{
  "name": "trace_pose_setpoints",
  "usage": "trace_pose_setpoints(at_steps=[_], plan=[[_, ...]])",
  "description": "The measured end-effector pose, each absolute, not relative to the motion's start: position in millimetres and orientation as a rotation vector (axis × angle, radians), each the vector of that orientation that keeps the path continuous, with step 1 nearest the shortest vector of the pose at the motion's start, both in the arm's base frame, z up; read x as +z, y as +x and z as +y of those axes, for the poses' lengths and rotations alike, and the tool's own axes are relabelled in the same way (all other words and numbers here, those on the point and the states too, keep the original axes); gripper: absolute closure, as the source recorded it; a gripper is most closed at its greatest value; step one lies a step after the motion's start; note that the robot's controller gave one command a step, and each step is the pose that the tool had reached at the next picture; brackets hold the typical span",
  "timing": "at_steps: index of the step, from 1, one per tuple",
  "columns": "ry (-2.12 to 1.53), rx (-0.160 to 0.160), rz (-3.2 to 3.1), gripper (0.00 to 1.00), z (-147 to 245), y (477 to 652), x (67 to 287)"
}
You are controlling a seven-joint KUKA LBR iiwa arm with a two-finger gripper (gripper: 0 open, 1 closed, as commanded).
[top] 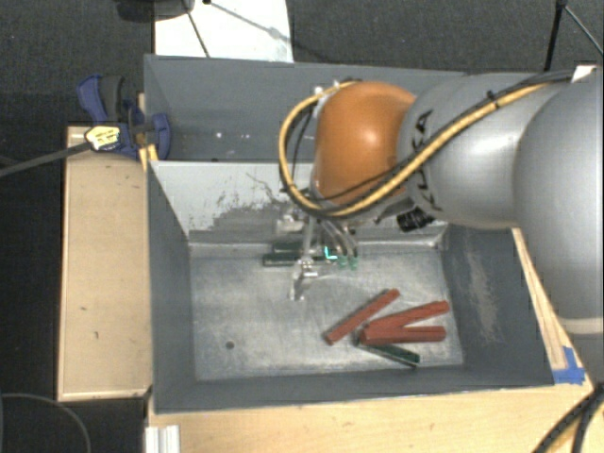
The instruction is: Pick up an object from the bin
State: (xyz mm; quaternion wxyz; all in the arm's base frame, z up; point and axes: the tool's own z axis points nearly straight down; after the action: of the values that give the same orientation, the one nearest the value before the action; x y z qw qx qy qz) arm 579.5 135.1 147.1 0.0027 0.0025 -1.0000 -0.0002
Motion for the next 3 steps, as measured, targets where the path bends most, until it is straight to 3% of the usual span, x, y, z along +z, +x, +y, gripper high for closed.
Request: trace_pose_setpoints(at_steps=[1, 2, 3], plan=[[0.006, -0.002, -3.141, 0.00, 135, 580.6, 150], [0.093, -0.001, -3.147, 0.00, 135, 565.9, 141], [0.090, -0.004, -3.144, 0.00, 111, 571.7, 116]])
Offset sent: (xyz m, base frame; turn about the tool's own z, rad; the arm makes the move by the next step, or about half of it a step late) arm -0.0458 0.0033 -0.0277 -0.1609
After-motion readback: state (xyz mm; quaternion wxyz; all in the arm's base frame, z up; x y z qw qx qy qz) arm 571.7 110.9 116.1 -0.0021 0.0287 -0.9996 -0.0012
